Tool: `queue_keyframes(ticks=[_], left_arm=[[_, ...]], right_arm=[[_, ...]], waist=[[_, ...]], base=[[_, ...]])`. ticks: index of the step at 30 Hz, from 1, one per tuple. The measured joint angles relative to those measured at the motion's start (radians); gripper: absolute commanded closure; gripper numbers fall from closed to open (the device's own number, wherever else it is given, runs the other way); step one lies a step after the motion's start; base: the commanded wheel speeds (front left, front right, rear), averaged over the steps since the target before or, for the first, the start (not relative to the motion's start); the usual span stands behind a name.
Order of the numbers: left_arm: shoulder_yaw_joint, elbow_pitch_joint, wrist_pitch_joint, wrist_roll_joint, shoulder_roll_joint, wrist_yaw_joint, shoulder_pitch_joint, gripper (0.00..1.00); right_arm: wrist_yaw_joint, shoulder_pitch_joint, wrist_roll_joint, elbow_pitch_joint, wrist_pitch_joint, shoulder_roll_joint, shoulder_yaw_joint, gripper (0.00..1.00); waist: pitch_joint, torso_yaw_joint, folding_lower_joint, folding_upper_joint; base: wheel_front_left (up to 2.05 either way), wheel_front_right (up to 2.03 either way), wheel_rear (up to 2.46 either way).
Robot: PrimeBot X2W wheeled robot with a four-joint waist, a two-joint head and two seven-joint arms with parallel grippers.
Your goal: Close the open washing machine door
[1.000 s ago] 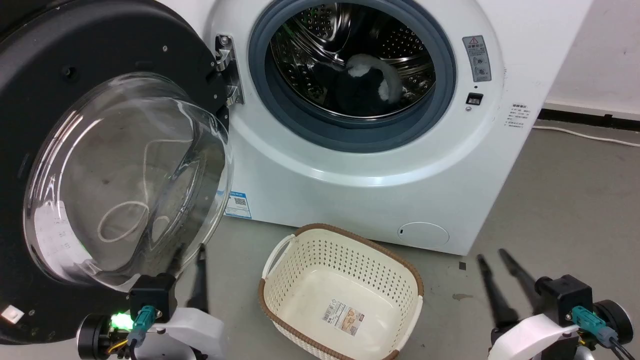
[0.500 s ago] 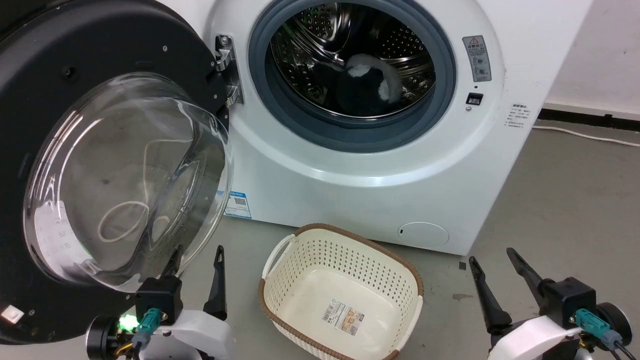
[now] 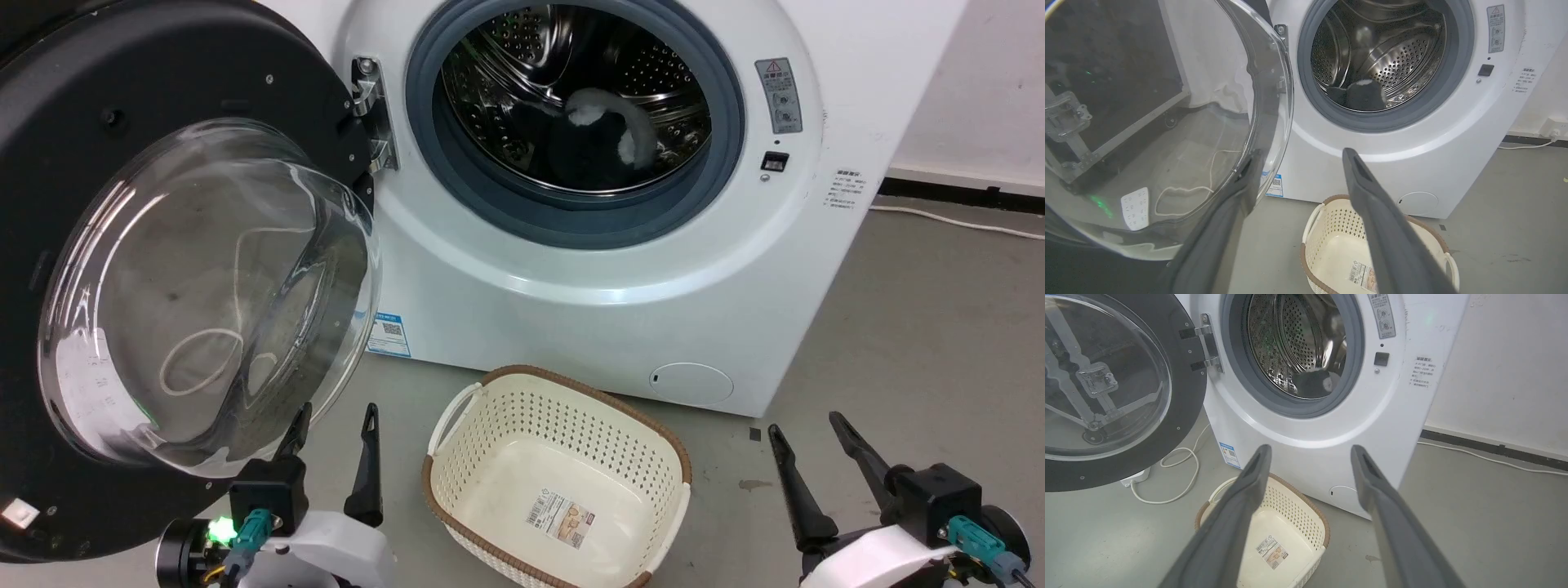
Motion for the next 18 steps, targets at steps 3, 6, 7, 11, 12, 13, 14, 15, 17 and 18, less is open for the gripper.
queue_keyframes(ticks=[3,6,7,11,12,13,14,15,17,18], left_arm=[[-0.006,0.004,-0.007,-0.002,0.0,0.0,0.0,0.0],[-0.013,0.009,-0.012,-0.011,0.0,0.005,0.0,0.0],[-0.016,0.01,-0.013,-0.012,0.0,0.006,0.0,0.0],[-0.024,0.015,-0.021,-0.025,0.0,0.006,0.0,0.0],[-0.026,0.016,-0.023,-0.029,0.0,0.007,0.0,0.0],[-0.028,0.017,-0.028,-0.03,0.0,0.009,-0.001,0.0],[-0.029,0.019,-0.03,-0.03,0.0,0.009,-0.001,0.0],[-0.03,0.02,-0.03,-0.036,0.0,0.009,-0.001,0.0],[-0.033,0.021,-0.037,-0.047,0.0,0.01,-0.001,0.82],[-0.034,0.021,-0.038,-0.052,0.0,0.013,-0.001,1.0]], right_arm=[[0.0,0.001,0.006,0.002,-0.007,0.0,0.0,0.0],[0.0,0.004,0.011,0.004,-0.013,0.0,0.0,0.0],[0.0,0.006,0.012,0.004,-0.014,0.0,0.0,0.0],[0.0,0.009,0.027,0.009,-0.021,0.0,0.0,0.0],[0.0,0.01,0.028,0.01,-0.023,0.0,0.0,0.0],[0.0,0.011,0.03,0.011,-0.025,0.0,0.001,0.0],[0.0,0.011,0.034,0.012,-0.03,0.0,0.001,0.0],[0.0,0.011,0.036,0.013,-0.031,0.0,0.001,0.0],[0.0,0.012,0.043,0.015,-0.035,0.0,0.001,0.0],[0.0,0.015,0.046,0.016,-0.039,0.0,0.001,0.0]], waist=[[0.0,0.001,0.0,0.0],[-0.001,0.001,0.0,0.0],[-0.001,0.001,0.0,0.0],[-0.001,0.001,0.0,0.0],[-0.001,0.001,0.0,0.0],[-0.001,0.002,0.0,0.0],[-0.001,0.002,0.0,0.0],[-0.001,0.002,0.0,0.0],[-0.001,0.003,0.0,0.0],[-0.001,0.003,0.0,0.0]], base=[[0.0,0.0,0.0],[0.0,0.0,0.0],[0.0,0.0,0.0],[0.0,0.0,0.0],[0.0,0.0,0.0],[0.0,0.0,0.0],[0.0,0.0,0.0],[0.0,0.0,0.0],[0.0,0.0,0.0],[0.0,0.0,0.0]])
